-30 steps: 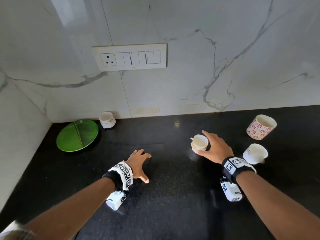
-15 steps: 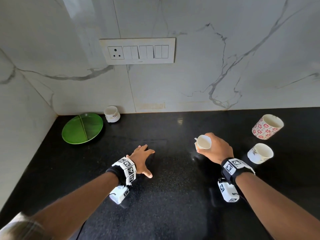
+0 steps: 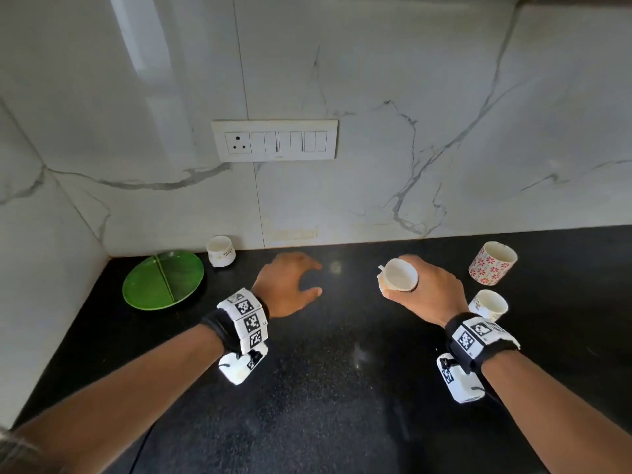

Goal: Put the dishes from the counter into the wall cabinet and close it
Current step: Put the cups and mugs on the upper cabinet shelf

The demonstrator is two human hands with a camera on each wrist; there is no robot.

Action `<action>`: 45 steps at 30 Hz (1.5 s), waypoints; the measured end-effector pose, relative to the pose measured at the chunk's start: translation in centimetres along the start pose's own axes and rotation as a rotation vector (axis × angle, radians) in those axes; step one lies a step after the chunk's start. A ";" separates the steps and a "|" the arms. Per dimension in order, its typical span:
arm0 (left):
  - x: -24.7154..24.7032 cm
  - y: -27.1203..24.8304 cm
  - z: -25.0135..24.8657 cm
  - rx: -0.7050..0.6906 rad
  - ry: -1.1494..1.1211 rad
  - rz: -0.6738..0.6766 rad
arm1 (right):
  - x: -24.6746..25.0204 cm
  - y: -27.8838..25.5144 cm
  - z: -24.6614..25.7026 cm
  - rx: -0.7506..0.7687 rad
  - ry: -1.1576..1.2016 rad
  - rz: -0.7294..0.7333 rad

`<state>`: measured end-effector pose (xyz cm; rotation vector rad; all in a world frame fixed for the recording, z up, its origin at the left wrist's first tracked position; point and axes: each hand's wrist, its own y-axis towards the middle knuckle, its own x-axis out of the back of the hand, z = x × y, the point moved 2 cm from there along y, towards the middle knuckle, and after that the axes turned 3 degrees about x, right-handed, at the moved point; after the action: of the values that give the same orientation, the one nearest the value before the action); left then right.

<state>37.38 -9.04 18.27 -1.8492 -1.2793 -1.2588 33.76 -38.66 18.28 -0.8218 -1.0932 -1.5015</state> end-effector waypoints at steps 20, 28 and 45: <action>35.1 -2.1 -23.4 -0.691 0.137 -0.708 | 34.3 0.8 15.5 0.389 -0.010 -0.766; 47.0 1.1 -31.4 -0.651 0.418 -0.919 | 47.2 3.9 17.0 0.447 0.024 -0.964; 60.0 12.7 -34.4 -0.203 0.628 -1.224 | 67.6 17.4 20.0 0.267 0.059 -1.108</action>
<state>42.28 -18.87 87.70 -0.4667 -1.9512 -2.3572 35.72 -43.85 90.73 0.0983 -1.7889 -2.1503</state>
